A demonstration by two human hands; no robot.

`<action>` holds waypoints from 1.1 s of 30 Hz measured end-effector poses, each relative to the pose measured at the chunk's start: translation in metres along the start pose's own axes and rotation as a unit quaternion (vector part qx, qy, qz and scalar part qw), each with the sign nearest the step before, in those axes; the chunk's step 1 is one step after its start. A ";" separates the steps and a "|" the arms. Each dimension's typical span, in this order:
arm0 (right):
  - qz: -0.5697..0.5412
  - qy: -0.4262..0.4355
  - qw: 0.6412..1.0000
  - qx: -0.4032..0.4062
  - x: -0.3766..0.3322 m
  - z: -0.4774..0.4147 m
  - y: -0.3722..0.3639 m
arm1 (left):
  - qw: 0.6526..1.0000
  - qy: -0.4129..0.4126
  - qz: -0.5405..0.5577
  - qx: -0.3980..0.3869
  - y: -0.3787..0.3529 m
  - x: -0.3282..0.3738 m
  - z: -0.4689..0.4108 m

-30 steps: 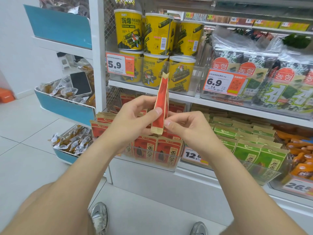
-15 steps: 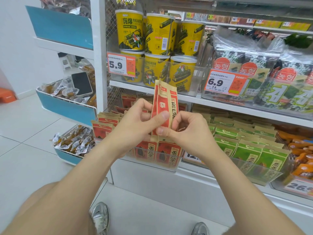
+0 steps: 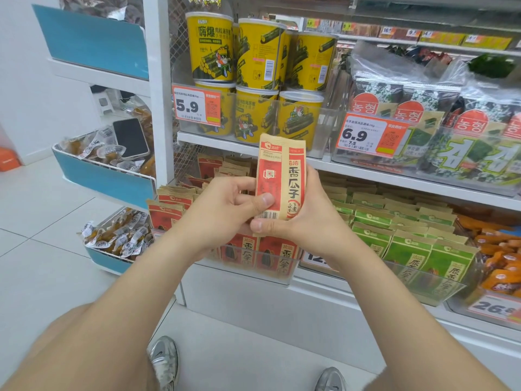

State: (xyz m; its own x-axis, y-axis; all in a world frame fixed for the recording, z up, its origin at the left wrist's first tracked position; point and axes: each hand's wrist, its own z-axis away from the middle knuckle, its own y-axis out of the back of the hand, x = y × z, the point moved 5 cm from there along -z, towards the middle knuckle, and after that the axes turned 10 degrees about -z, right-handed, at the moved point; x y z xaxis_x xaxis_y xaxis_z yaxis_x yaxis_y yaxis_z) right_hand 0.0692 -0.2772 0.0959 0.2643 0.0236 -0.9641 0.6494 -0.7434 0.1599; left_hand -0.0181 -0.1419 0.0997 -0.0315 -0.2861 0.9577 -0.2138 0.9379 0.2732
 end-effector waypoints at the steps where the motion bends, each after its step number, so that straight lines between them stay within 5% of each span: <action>1: 0.017 0.009 1.000 0.012 -0.001 0.000 0.000 | 1.000 0.005 -0.003 0.003 0.000 -0.001 0.000; 11: 0.124 0.047 0.991 0.031 -0.003 0.005 -0.011 | 0.995 -0.005 -0.025 0.101 0.000 -0.005 0.000; 14: 0.068 0.021 0.997 -0.004 0.001 0.000 -0.009 | 0.990 -0.021 -0.059 0.123 0.004 -0.004 0.000; 19: -0.040 -0.016 0.996 0.083 -0.003 -0.002 0.010 | 0.987 -0.003 -0.084 0.139 0.010 -0.009 -0.002; 24: 0.034 0.034 0.996 0.074 -0.004 0.005 -0.001 | 0.951 -0.088 -0.246 0.168 0.006 -0.001 0.003; 33: 0.085 0.138 0.982 0.099 -0.011 0.011 -0.003 | 0.918 -0.118 -0.343 0.160 0.005 0.004 0.007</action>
State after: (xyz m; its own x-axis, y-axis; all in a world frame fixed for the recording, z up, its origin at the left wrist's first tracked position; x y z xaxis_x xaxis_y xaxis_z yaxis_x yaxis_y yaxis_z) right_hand 0.0566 -0.2820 0.1035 0.5576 0.0475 -0.8287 0.4356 -0.8666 0.2434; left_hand -0.0266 -0.1400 0.1044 0.0147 -0.8580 0.5135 -0.5378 0.4262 0.7274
